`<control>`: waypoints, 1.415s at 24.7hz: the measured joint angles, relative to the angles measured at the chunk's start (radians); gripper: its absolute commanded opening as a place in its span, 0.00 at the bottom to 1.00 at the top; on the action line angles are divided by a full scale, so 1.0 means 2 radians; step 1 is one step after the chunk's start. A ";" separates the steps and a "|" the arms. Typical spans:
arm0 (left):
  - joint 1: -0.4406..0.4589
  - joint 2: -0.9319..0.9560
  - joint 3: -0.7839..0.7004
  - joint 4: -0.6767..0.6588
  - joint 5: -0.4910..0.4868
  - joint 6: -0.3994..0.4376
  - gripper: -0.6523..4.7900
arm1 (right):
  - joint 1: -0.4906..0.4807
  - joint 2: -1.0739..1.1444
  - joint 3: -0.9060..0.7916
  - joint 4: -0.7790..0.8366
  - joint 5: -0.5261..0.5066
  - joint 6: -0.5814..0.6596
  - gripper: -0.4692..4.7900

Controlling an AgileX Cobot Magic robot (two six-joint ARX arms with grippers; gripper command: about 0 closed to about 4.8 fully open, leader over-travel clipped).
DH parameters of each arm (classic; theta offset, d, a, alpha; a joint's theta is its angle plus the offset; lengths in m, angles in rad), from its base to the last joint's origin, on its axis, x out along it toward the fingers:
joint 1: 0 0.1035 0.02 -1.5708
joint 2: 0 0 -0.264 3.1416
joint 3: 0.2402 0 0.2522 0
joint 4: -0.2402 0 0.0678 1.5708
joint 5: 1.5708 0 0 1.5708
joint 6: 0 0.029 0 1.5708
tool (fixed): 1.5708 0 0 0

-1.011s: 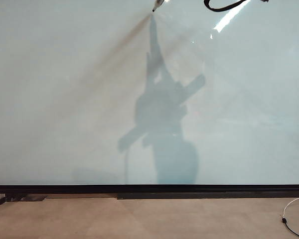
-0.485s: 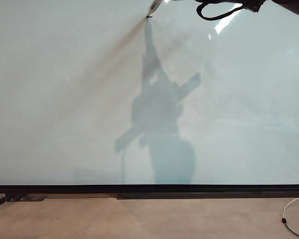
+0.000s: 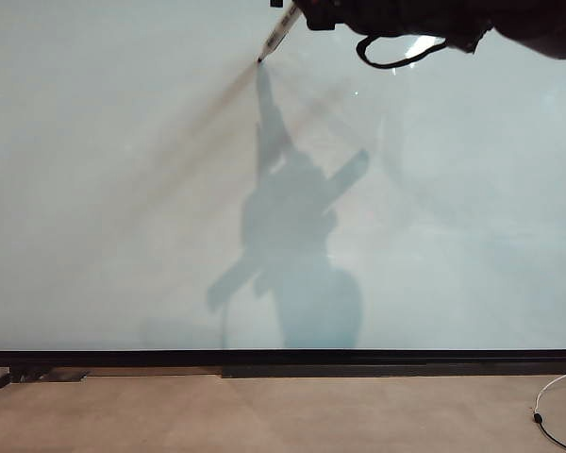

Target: Pick up the pen on the shelf to the right of the whiteboard and draw a triangle.

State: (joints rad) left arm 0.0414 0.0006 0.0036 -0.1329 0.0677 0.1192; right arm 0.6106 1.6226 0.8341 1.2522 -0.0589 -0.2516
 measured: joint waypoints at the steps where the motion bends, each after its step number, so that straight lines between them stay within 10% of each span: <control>1: 0.000 0.000 0.000 0.000 0.000 0.000 0.11 | 0.000 0.004 0.000 0.000 -0.002 0.002 0.08; 35: 0.000 0.000 0.000 0.000 0.000 0.000 0.11 | 0.019 0.132 0.010 0.056 -0.019 0.059 0.08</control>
State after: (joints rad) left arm 0.0414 0.0002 0.0036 -0.1326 0.0677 0.1192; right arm 0.6495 1.8866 0.8543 1.3643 -0.0959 -0.1333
